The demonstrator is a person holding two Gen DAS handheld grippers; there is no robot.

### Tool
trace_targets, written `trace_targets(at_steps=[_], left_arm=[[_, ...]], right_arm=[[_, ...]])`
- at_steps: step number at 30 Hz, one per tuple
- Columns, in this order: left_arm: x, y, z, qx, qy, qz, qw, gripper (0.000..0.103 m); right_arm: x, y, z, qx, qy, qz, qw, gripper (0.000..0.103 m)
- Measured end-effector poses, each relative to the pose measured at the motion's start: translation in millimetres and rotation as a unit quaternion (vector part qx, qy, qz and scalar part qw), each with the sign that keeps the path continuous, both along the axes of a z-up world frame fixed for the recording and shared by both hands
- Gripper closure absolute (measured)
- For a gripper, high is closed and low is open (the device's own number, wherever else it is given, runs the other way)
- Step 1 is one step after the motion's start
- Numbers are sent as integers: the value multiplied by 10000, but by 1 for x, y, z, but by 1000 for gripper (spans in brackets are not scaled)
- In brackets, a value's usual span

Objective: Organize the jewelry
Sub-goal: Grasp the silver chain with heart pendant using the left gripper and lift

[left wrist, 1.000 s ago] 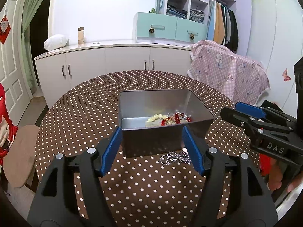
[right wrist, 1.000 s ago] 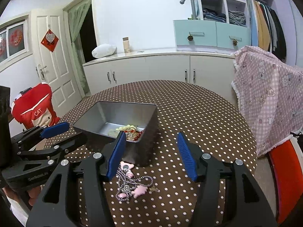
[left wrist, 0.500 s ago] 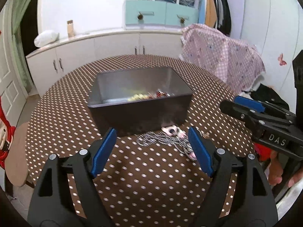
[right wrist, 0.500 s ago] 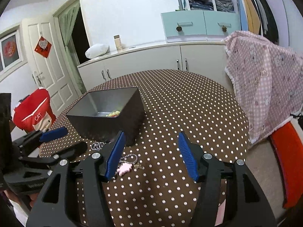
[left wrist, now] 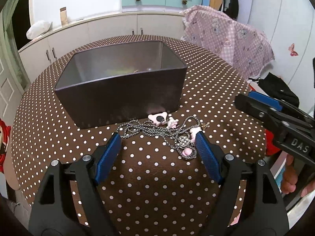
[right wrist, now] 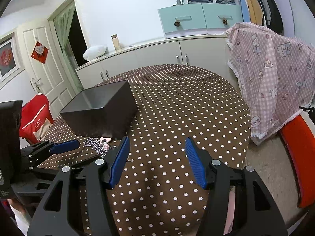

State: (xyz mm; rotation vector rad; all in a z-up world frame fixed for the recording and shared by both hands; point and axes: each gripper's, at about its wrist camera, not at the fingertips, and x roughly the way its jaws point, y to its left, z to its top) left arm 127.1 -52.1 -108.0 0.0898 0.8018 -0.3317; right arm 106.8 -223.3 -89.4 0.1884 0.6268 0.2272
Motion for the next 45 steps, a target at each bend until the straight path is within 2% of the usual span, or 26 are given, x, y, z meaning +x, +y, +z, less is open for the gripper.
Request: trace_targets(at_steps=[3, 6, 8, 9, 10, 11, 15, 18, 22, 32, 35, 36, 38, 41, 45], left_arm=[[1, -1, -3, 19, 34, 74, 10000, 27], [-1, -4, -4, 51, 48, -31, 10000, 38], [-2, -8, -3, 85, 35, -116, 9999, 49], [-3, -10, -3, 106, 32, -161, 9998, 51], [-3, -11, -3, 139, 16, -175, 9997, 57], [-4, -12, -2, 154, 4, -199, 9997, 68], [-8, -13, 1, 268, -98, -259, 9993, 87], [-8, -7, 2, 286, -101, -237, 9993, 90], [-4, 11, 6, -17, 44, -113, 9999, 93], [-11, 35, 14, -235, -136, 73, 9996, 92], [-9, 34, 14, -75, -171, 248, 9995, 90], [-9, 34, 14, -45, -172, 252, 9995, 85], [-8, 36, 15, -152, -164, 222, 9995, 29], [-10, 39, 18, -383, -284, 180, 9987, 29], [-1, 33, 11, -203, -144, 279, 9993, 29]], right_arm=[[0, -3, -3, 37, 37, -22, 10000, 48], [2, -5, -6, 54, 75, -25, 10000, 48], [3, -5, -7, 64, 95, -19, 9999, 48], [3, -5, -8, 70, 98, -12, 9999, 48], [3, -4, -8, 69, 94, -1, 9999, 48], [2, -4, -7, 63, 88, 12, 9999, 48], [1, -3, -6, 3, 75, 46, 10000, 48], [2, -2, -7, -1, 101, 32, 9999, 48], [2, 3, -7, -30, 101, 104, 9999, 48], [4, 22, -3, -151, 71, 301, 9994, 48], [4, 24, -3, -166, 78, 317, 9993, 48], [3, 23, -3, -169, 74, 317, 9993, 48], [2, 23, -3, -176, 62, 308, 9993, 48], [1, 20, -5, -160, 83, 269, 9995, 48], [3, 16, -9, -88, 162, 207, 9996, 48]])
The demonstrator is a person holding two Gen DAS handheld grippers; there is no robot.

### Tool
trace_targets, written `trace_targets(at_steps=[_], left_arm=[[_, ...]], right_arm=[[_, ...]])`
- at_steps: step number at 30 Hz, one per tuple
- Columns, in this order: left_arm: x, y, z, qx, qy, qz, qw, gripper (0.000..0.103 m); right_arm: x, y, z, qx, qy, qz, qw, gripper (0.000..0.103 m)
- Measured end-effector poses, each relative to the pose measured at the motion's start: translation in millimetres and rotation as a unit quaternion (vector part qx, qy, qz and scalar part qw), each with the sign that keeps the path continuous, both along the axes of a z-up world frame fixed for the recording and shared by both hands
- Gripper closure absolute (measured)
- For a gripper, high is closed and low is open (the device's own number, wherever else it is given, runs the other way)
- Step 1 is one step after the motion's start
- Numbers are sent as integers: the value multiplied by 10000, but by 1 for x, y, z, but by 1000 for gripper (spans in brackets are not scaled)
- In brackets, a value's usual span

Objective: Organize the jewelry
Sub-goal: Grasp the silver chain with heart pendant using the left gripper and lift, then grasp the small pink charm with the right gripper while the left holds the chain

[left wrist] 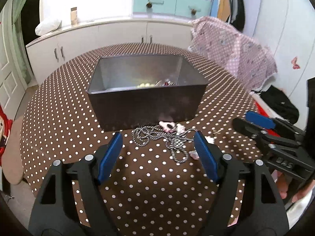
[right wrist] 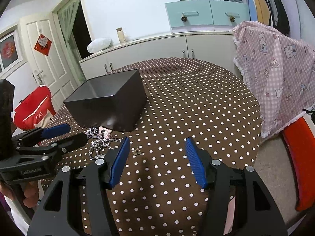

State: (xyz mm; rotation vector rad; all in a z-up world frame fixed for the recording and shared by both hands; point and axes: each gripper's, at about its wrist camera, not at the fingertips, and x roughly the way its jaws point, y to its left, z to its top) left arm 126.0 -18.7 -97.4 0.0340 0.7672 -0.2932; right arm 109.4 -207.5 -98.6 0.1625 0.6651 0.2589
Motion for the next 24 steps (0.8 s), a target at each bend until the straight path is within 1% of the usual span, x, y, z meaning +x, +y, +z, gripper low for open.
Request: trace_targets(at_steps=[2, 5, 6, 7, 8, 9, 10, 11, 13, 15, 17, 19, 24], left_arm=[[8, -3, -8, 134, 162, 59, 9998, 29], [12, -11, -14, 198, 281, -12, 9994, 30], [12, -14, -15, 249, 269, -37, 9993, 32], [12, -17, -16, 377, 238, 9, 9990, 44], [12, -19, -17, 512, 181, 124, 9984, 53], [12, -20, -17, 542, 140, 223, 9982, 58], [13, -19, -17, 548, 133, 318, 9979, 71], [13, -18, -16, 541, 122, 398, 9977, 76], [13, -11, -15, 450, 123, 482, 9977, 78], [9, -3, -15, 349, 81, 590, 9976, 84], [6, 5, -15, 248, 69, 668, 9974, 84], [2, 14, -14, 35, 30, 681, 9977, 84], [-9, 27, -10, -212, -259, 621, 9975, 84]], right_arm=[[0, -1, -3, 37, 36, 22, 10000, 48], [0, 1, -4, 5, 54, 76, 10000, 48], [0, 2, -5, -1, 71, 77, 9999, 48], [1, 2, -7, 0, 103, 63, 9999, 48], [1, 3, -8, 7, 128, 60, 9999, 48], [2, 4, -10, 18, 161, 77, 9998, 48], [2, 6, -11, 25, 179, 116, 9998, 48], [1, 8, -11, 18, 173, 127, 9998, 48], [-2, 11, -10, -20, 130, 132, 9998, 48], [-3, 13, -8, -44, 83, 168, 9998, 48], [-6, 15, -5, -72, 9, 210, 9998, 48], [-7, 17, -3, -96, -32, 246, 9996, 48], [-13, 31, 2, -138, -198, 557, 9982, 48]])
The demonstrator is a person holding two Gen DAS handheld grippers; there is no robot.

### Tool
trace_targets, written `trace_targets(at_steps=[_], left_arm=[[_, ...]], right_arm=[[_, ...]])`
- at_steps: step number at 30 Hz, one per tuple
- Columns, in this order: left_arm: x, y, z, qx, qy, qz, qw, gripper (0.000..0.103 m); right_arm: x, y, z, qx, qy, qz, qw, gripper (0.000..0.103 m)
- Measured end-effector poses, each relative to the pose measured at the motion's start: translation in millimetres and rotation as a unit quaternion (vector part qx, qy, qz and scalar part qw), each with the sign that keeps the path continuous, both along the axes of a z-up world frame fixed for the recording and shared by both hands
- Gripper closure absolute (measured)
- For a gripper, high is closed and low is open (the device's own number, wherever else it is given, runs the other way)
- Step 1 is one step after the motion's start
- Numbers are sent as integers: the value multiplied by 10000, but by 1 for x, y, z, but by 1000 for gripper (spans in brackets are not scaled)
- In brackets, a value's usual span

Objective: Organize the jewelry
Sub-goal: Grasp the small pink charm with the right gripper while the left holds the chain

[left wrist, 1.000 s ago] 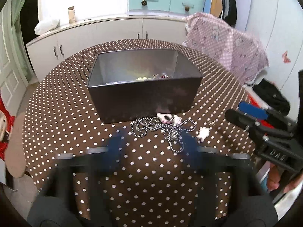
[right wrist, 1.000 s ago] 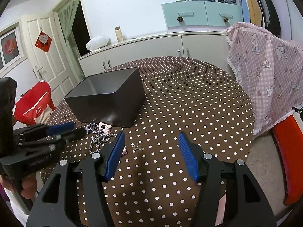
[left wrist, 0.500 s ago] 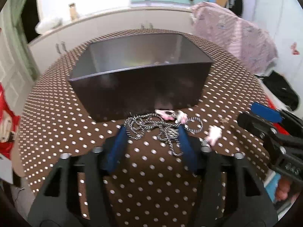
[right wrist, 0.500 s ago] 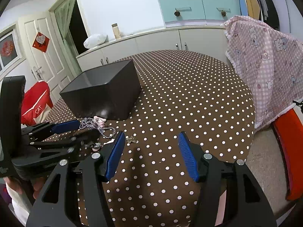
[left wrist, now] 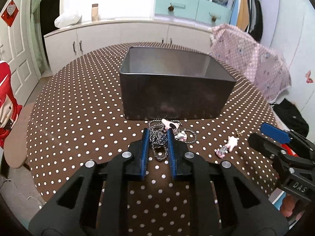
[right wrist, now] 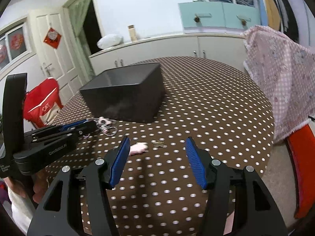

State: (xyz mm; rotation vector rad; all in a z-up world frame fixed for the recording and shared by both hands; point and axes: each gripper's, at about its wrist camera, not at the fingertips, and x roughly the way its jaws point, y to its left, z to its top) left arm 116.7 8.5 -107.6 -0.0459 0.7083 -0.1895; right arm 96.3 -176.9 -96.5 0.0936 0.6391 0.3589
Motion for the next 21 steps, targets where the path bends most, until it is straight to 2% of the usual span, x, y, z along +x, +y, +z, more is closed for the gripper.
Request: trace_targets(at_steps=[4, 9, 11, 14, 15, 21], left_arm=[[-9, 9, 0, -205, -185, -28, 9996, 84], [-18, 20, 0, -436, -346, -56, 9984, 84], [-19, 21, 0, -499, -387, -57, 9980, 84], [-22, 23, -1, -600, -435, -70, 9972, 84], [-22, 22, -3, -576, -437, -29, 9974, 84], [-26, 19, -5, -475, -512, 24, 9976, 84]], right_arm=[[-4, 17, 0, -16, -64, 463, 9989, 50], [-5, 38, 0, -330, -218, 753, 9964, 73], [-3, 45, -2, -423, -235, 863, 9951, 76], [6, 54, -12, -707, -56, 671, 9952, 78], [8, 55, -14, -678, -10, 671, 9954, 83], [9, 60, -18, -797, -47, 550, 9953, 88]])
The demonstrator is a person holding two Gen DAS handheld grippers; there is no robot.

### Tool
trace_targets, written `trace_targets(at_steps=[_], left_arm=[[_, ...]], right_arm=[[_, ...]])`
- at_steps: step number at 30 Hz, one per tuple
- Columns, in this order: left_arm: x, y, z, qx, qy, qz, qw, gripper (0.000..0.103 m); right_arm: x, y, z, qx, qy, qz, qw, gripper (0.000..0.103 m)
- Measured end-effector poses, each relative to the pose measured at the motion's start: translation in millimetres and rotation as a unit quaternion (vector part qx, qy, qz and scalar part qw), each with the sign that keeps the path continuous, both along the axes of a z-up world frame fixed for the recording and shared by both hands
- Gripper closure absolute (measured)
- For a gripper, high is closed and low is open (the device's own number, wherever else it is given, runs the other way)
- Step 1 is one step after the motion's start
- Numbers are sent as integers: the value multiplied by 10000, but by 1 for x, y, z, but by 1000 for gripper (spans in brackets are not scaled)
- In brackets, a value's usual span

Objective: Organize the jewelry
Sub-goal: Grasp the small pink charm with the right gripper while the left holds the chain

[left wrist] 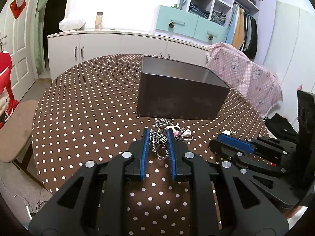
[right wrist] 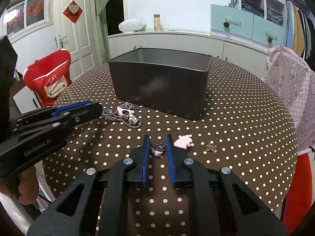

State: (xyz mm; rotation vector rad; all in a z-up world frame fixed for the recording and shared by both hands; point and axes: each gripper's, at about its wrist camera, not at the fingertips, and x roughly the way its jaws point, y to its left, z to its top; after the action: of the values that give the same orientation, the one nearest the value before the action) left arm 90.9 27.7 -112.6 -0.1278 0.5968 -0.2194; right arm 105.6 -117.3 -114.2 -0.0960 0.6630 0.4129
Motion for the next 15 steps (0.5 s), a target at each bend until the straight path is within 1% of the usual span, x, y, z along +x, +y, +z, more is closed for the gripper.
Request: trace_targets(at_steps=[3, 9, 15], left_arm=[[-3, 0, 0, -16, -48, -33, 10000, 84], [-5, 5, 0, -113, -107, -63, 9999, 84], [-5, 16, 10, -199, -265, -58, 9994, 84]], right_arm=[[-1, 1, 1, -32, -16, -23, 10000, 88], [0, -4, 6, 117, 94, -147, 9998, 89], [3, -12, 18, 285, 22, -298, 9991, 89]])
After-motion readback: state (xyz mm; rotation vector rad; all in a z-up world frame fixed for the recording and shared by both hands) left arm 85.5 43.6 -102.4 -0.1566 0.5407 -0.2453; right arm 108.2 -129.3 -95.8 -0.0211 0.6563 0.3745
